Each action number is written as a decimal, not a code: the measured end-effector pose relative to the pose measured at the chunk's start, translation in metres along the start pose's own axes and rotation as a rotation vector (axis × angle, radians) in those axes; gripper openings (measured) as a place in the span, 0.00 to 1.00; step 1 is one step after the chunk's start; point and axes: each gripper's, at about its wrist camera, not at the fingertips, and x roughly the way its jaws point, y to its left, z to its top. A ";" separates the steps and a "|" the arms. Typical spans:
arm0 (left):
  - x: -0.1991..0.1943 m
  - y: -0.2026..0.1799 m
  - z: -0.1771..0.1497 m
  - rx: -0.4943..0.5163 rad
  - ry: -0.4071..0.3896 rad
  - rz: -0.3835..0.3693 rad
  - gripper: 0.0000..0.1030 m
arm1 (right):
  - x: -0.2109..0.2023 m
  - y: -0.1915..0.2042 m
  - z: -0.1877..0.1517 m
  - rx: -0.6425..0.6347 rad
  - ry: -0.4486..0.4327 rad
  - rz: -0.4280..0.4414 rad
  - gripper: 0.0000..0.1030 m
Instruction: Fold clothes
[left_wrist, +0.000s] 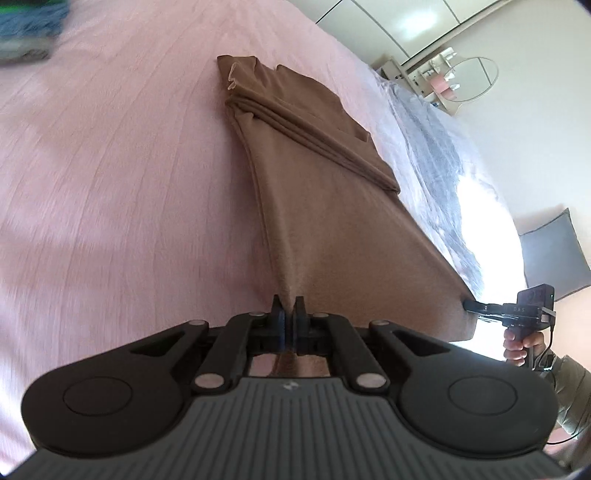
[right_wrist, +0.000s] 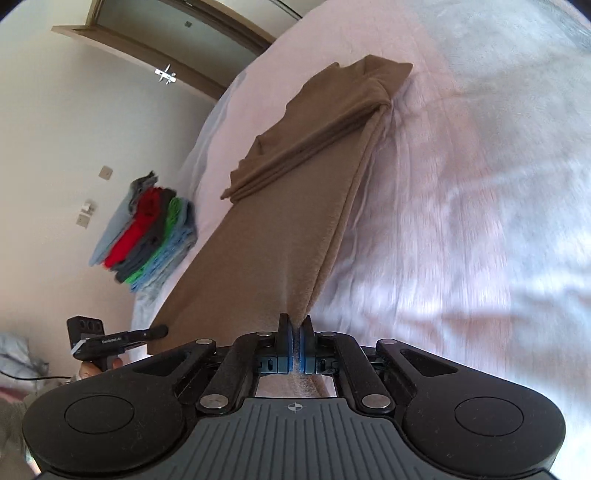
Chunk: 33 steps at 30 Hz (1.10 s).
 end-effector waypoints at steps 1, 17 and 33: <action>-0.009 0.001 -0.015 -0.034 0.007 0.001 0.01 | -0.007 -0.001 -0.015 0.028 0.018 0.002 0.01; -0.034 -0.015 0.017 -0.158 -0.164 -0.124 0.01 | -0.038 0.017 -0.013 0.199 -0.057 0.015 0.01; 0.143 0.034 0.243 -0.284 -0.188 0.018 0.28 | 0.086 -0.039 0.222 0.314 -0.235 -0.239 0.55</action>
